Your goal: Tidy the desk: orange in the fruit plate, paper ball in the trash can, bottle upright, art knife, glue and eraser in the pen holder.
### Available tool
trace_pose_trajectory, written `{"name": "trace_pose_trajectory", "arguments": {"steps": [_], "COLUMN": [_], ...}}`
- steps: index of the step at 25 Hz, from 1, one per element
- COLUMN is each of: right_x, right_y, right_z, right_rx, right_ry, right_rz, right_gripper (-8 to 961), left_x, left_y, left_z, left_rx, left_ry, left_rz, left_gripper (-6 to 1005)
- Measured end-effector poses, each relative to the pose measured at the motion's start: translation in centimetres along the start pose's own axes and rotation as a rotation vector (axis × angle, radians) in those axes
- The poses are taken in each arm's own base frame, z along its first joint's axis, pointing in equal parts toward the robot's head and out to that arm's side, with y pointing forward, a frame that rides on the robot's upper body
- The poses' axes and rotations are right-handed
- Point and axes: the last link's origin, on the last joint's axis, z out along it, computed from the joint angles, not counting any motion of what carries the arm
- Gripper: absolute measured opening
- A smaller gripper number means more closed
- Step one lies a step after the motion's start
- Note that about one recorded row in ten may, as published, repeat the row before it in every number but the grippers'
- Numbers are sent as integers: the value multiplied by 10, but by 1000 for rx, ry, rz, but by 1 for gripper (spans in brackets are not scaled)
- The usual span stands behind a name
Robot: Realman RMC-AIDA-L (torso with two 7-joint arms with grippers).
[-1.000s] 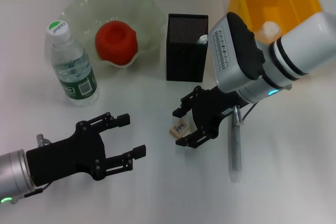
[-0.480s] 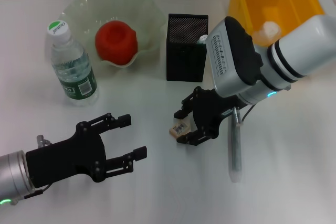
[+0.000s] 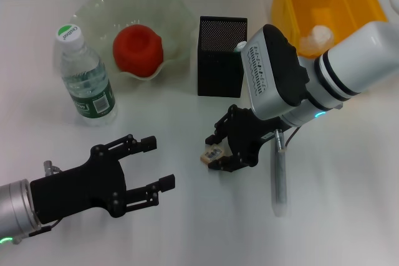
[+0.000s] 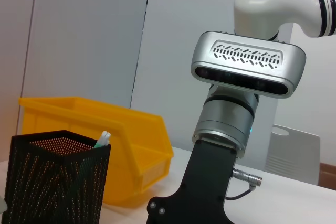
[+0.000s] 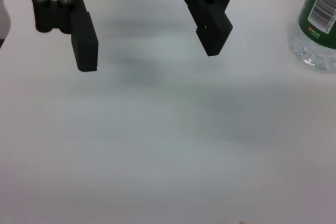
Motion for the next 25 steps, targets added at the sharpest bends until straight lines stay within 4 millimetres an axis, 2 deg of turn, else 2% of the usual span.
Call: {"name": "trace_pose_trajectory", "arguments": {"steps": [3,25], "right_x": [0,-1], "right_y": [-1,-3], "right_z": [0,-6], "right_rx": [5,22], "right_ry": [1,-15], "right_rz": [1,10], "right_gripper": [443,437], "left_x": [0,3], "left_y": [0,-2], "left_z": [0,-1], "left_rx": [0,-3], "left_ry": [0,10], "left_rz": [0,-3], "left_gripper": [789,789]}}
